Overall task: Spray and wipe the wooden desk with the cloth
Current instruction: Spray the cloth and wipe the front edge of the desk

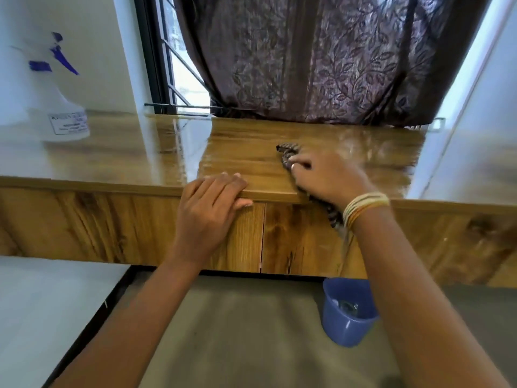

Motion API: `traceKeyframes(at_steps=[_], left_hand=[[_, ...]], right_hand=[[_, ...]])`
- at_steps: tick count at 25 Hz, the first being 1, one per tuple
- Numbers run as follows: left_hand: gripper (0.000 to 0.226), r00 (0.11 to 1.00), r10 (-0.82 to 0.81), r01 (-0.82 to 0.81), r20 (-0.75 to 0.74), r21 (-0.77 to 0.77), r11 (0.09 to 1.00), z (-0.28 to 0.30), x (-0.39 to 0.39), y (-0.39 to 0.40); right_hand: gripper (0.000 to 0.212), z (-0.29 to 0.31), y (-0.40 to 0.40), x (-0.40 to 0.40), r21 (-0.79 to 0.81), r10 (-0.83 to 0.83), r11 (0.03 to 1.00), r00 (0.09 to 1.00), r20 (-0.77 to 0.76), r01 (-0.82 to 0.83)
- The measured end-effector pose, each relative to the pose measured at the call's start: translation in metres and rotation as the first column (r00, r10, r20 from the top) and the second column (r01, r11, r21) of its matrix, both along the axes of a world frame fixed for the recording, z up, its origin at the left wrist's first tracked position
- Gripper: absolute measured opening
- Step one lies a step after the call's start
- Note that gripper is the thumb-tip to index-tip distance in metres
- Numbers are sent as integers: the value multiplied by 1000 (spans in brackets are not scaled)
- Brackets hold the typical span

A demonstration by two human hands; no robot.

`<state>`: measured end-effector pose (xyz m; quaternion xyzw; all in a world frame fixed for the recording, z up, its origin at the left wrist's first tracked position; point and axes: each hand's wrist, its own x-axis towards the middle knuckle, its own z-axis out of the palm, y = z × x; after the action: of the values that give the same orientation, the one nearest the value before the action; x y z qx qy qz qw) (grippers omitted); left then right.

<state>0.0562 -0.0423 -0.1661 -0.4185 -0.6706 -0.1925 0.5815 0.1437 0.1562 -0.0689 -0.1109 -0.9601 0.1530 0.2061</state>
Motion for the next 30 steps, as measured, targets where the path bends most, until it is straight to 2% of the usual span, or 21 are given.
traceKeyframes(at_steps=[3,6,8,10,11,13,14,16,18,20,23,27,30], left_hand=[[29,966,-31,27,257,20,999,10,21,-6],[29,847,-7,32,532,-37,999,35,46,-11],[33,650,39,85,759,-124,989,64,54,-16],[40,378,112,189,919,-195,963,87,55,-25],[43,258,178,240,950,-241,940,99,51,-31],[47,137,292,349,946,-323,880,118,37,-47],[48,109,351,383,930,-365,848,123,31,-58],[52,141,453,372,880,-471,800,127,23,-82],[55,190,498,248,846,-532,810,125,8,-112],[58,188,512,100,838,-535,839,120,-10,-146],[58,175,545,-31,820,-549,835,107,-41,-207],[52,157,578,-134,801,-563,816,106,-77,-281],[48,91,558,-235,825,-526,817,107,-98,-329]], right_hand=[[52,2,0,2,68,-26,998,987,156,16],[54,10,4,10,80,-62,996,967,249,43],[54,25,12,22,60,-118,993,935,334,104],[55,34,24,39,48,-210,976,880,425,210],[56,39,31,46,39,-245,966,847,471,257],[57,42,37,57,13,-287,945,805,519,328],[58,40,34,60,14,-307,935,791,529,353],[60,36,20,55,7,-312,931,788,531,365],[60,33,-4,35,-20,-282,940,807,519,341],[60,28,-30,8,-3,-274,949,831,485,315],[60,26,-78,-52,0,-230,965,851,473,261],[59,22,-182,-137,3,-38,999,894,447,41],[62,18,-275,-181,-6,170,983,891,421,-185]])
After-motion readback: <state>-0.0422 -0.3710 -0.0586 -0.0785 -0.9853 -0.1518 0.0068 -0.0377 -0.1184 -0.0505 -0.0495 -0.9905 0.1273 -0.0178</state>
